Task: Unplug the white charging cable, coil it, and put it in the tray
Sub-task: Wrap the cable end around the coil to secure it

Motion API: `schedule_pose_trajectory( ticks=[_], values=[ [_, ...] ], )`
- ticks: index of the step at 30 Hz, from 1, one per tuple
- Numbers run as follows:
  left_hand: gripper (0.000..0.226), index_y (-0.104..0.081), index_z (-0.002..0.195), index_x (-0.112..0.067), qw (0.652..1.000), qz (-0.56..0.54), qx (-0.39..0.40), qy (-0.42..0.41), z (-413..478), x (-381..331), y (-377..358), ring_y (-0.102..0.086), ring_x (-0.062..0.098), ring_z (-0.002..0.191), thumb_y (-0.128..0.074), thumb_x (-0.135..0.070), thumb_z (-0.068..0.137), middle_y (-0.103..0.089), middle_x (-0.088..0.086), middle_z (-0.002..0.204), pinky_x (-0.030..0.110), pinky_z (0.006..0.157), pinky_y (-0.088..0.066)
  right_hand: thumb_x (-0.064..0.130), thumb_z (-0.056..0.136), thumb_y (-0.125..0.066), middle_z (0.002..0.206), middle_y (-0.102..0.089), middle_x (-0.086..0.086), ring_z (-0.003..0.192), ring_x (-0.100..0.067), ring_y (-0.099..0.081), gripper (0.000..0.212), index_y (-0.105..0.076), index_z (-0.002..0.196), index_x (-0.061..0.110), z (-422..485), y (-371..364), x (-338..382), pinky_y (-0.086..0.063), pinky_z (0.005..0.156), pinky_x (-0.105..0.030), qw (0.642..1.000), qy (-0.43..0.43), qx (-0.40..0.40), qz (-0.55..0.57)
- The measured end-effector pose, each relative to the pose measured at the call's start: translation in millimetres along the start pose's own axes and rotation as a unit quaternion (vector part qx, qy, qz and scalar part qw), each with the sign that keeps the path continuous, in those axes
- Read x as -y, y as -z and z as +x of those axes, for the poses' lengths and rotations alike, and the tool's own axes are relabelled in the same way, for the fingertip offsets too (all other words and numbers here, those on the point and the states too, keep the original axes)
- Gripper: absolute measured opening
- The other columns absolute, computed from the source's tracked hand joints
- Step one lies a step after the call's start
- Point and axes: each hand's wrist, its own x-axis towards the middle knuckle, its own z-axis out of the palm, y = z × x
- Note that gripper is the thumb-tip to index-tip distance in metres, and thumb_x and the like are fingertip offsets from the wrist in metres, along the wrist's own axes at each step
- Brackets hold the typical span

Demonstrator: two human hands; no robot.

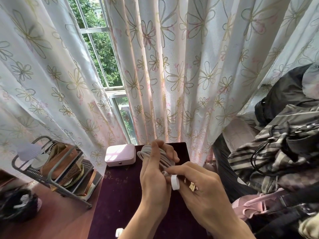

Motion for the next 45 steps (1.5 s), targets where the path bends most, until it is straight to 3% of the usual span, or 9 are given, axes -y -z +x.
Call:
schedule_pose_trajectory(
  ticks=[4,7,13,17,24,27,34,39,45],
  values=[
    [0.036,-0.062,0.077,-0.016,0.995,-0.098,-0.018,0.026,6,-12,-6,-0.050,0.018,0.070,-0.048,-0.040,0.099,-0.050,0.004,0.073,0.033,0.080,-0.039,0.020,0.100,-0.069,0.096,-0.064,0.019,0.077,0.001,-0.062,0.014,-0.072,0.109,0.030,-3,4,5,-0.045,0.068,-0.009,0.998,0.013,0.039,-0.051],
    [0.027,-0.054,0.085,-0.013,0.987,-0.156,-0.024,0.030,10,-19,-6,-0.049,0.018,0.070,-0.049,-0.034,0.101,-0.048,0.005,0.075,0.035,0.082,-0.040,0.013,0.100,-0.069,0.099,-0.060,0.018,0.076,-0.006,-0.060,0.022,-0.070,0.113,0.031,-5,6,5,-0.047,0.064,-0.016,0.997,0.031,0.049,-0.059],
    [0.029,-0.064,0.089,-0.012,0.993,-0.092,0.041,0.059,-6,-18,-8,-0.059,0.019,0.081,-0.051,-0.035,0.100,-0.059,0.007,0.086,0.043,0.087,-0.047,0.015,0.103,-0.061,0.117,-0.057,0.010,0.087,-0.014,-0.068,0.021,-0.070,0.118,0.026,2,6,13,-0.055,0.071,-0.029,0.997,0.062,-0.009,-0.044],
    [0.034,-0.060,0.094,-0.007,0.995,-0.062,0.062,0.046,-16,-19,-12,-0.059,0.021,0.076,-0.047,-0.038,0.102,-0.057,0.013,0.087,0.035,0.074,-0.054,0.040,0.110,-0.043,0.119,-0.058,0.009,0.086,-0.010,-0.068,0.028,-0.066,0.122,0.030,4,6,23,-0.057,0.071,-0.030,0.992,0.079,-0.017,-0.099],
    [0.043,-0.064,0.084,-0.017,0.997,-0.062,0.046,0.004,-18,-19,-12,-0.055,0.017,0.077,-0.038,-0.046,0.103,-0.056,0.005,0.082,0.035,0.080,-0.042,0.033,0.100,-0.049,0.112,-0.059,0.010,0.084,-0.003,-0.064,0.025,-0.058,0.123,0.037,-2,-5,35,-0.056,0.061,-0.030,0.982,0.038,-0.044,-0.181],
    [0.043,-0.065,0.088,-0.018,0.990,-0.125,0.054,0.023,-18,-20,-10,-0.056,0.018,0.079,-0.039,-0.051,0.098,-0.059,0.005,0.081,0.032,0.082,-0.044,0.036,0.101,-0.050,0.110,-0.059,0.010,0.084,-0.011,-0.070,0.023,-0.059,0.123,0.039,-4,-11,32,-0.061,0.062,-0.037,0.986,0.016,-0.038,-0.163],
    [0.039,-0.067,0.100,-0.014,0.993,-0.107,0.044,0.022,-17,-21,0,-0.060,0.018,0.086,-0.044,-0.045,0.100,-0.061,0.007,0.091,0.028,0.075,-0.054,0.024,0.099,-0.065,0.104,-0.068,0.015,0.088,-0.004,-0.072,0.019,-0.068,0.117,0.029,-5,-16,19,-0.057,0.070,-0.023,0.991,0.031,-0.113,-0.058],
    [0.038,-0.071,0.091,-0.017,0.997,-0.076,0.009,0.007,-20,-23,3,-0.063,0.017,0.087,-0.045,-0.042,0.102,-0.067,0.006,0.088,0.033,0.088,-0.044,0.019,0.096,-0.072,0.103,-0.075,0.014,0.090,-0.003,-0.075,0.013,-0.078,0.108,0.018,-5,-20,22,-0.056,0.075,-0.013,0.990,0.060,-0.126,0.000],
    [0.037,-0.065,0.080,-0.014,1.000,0.000,0.031,0.000,-27,-24,-3,-0.056,0.018,0.076,-0.052,-0.046,0.095,-0.058,0.008,0.081,0.031,0.078,-0.047,0.017,0.092,-0.078,0.098,-0.076,0.016,0.084,-0.010,-0.076,0.015,-0.078,0.106,0.024,-5,-23,27,-0.058,0.070,-0.020,0.989,0.025,-0.143,0.014]
  ],
)
